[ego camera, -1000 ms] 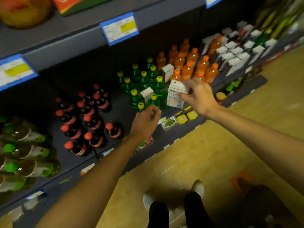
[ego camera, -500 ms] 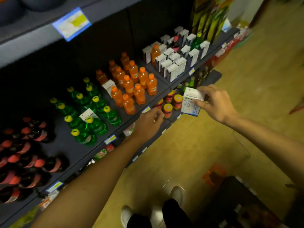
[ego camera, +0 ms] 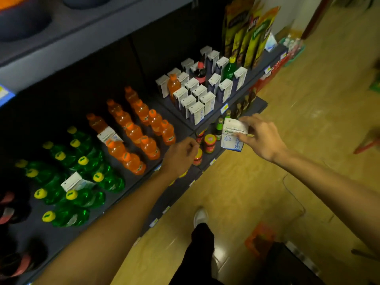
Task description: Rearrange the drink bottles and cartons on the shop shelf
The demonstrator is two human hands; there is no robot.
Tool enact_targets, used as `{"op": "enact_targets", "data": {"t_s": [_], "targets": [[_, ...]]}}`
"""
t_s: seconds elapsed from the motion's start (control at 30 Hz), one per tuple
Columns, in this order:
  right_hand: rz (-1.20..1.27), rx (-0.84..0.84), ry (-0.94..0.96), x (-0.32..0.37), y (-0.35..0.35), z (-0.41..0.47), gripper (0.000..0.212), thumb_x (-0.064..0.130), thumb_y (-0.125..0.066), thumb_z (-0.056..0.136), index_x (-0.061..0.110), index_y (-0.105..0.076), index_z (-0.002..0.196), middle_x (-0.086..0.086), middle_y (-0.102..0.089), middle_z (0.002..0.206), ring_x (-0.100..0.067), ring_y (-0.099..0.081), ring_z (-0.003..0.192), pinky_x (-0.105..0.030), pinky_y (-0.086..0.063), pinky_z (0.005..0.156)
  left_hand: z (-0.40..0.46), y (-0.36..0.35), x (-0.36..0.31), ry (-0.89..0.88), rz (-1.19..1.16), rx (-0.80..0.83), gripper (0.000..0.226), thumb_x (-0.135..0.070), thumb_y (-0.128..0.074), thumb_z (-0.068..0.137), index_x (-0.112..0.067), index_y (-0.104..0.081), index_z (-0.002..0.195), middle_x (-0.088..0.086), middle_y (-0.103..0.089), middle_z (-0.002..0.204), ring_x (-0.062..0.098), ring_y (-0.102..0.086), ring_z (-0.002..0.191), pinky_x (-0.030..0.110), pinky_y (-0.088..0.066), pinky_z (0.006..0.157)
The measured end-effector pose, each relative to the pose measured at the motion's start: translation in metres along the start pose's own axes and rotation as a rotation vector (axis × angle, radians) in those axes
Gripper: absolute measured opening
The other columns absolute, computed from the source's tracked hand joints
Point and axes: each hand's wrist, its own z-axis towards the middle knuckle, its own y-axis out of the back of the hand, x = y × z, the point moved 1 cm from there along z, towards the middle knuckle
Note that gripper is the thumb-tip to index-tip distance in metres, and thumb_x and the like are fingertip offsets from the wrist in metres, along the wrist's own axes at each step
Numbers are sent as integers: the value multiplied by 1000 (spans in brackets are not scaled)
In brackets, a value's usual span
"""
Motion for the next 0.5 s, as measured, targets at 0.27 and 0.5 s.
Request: {"op": "enact_targets", "data": {"t_s": [0.27, 0.5], "targets": [[-27, 39, 35, -40, -9, 107, 43, 17, -73, 81, 4, -60, 120, -16, -59, 102, -32, -59, 85, -36, -45, 72, 105, -6, 9, 33, 43, -2, 11, -25, -55, 94, -16, -61, 93, -4, -54, 69, 20, -59, 70, 33, -44, 60], [3, 100, 92, -74, -19, 171, 46, 21, -73, 81, 3, -60, 121, -16, -60, 106, -33, -58, 95, -38, -47, 77, 162, -13, 15, 90, 72, -35, 12, -22, -54, 95, -13, -62, 96, -4, -55, 66, 12, -53, 61, 27, -39, 57]]}}
